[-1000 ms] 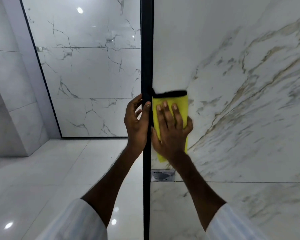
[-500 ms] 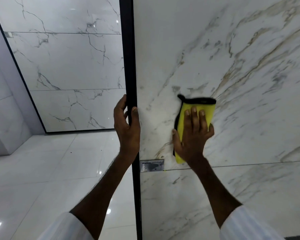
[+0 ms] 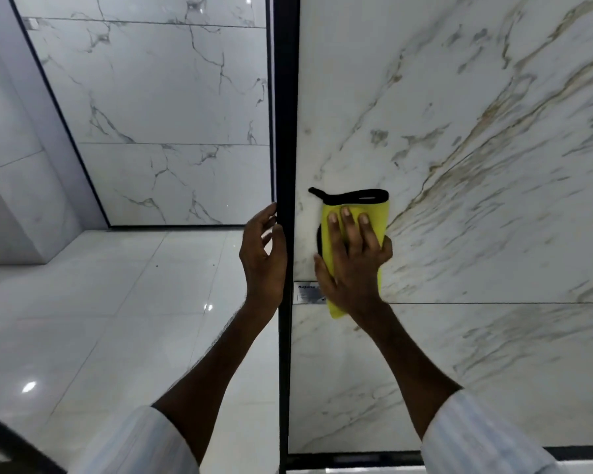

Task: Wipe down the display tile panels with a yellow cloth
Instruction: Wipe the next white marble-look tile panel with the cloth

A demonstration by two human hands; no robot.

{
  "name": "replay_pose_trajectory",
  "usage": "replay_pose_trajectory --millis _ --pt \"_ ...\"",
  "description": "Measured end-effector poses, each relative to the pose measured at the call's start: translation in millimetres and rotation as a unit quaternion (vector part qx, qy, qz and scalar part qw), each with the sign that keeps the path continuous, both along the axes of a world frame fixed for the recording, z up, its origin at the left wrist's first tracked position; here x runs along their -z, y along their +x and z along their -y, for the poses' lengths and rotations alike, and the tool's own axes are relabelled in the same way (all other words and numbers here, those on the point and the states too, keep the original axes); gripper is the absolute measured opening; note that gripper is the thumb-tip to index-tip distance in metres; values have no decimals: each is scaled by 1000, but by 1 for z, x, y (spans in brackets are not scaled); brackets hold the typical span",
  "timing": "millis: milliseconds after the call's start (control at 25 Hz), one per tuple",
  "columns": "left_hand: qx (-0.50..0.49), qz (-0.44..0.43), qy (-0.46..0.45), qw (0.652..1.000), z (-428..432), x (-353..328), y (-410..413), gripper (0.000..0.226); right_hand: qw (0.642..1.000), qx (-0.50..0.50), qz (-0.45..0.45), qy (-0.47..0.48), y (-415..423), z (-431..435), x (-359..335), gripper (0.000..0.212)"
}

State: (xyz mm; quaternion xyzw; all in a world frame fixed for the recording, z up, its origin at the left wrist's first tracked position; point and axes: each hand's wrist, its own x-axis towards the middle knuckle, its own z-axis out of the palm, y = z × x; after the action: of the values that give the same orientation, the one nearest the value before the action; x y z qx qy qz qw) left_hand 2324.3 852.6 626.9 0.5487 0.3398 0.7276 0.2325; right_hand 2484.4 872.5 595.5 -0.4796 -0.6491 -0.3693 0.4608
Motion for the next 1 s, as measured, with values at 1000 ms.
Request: replay_pose_trajectory --millis 1000 --pt "-132 -16 123 983 -33 294 16 31 995 -16 -22 92 25 -11 266 73"
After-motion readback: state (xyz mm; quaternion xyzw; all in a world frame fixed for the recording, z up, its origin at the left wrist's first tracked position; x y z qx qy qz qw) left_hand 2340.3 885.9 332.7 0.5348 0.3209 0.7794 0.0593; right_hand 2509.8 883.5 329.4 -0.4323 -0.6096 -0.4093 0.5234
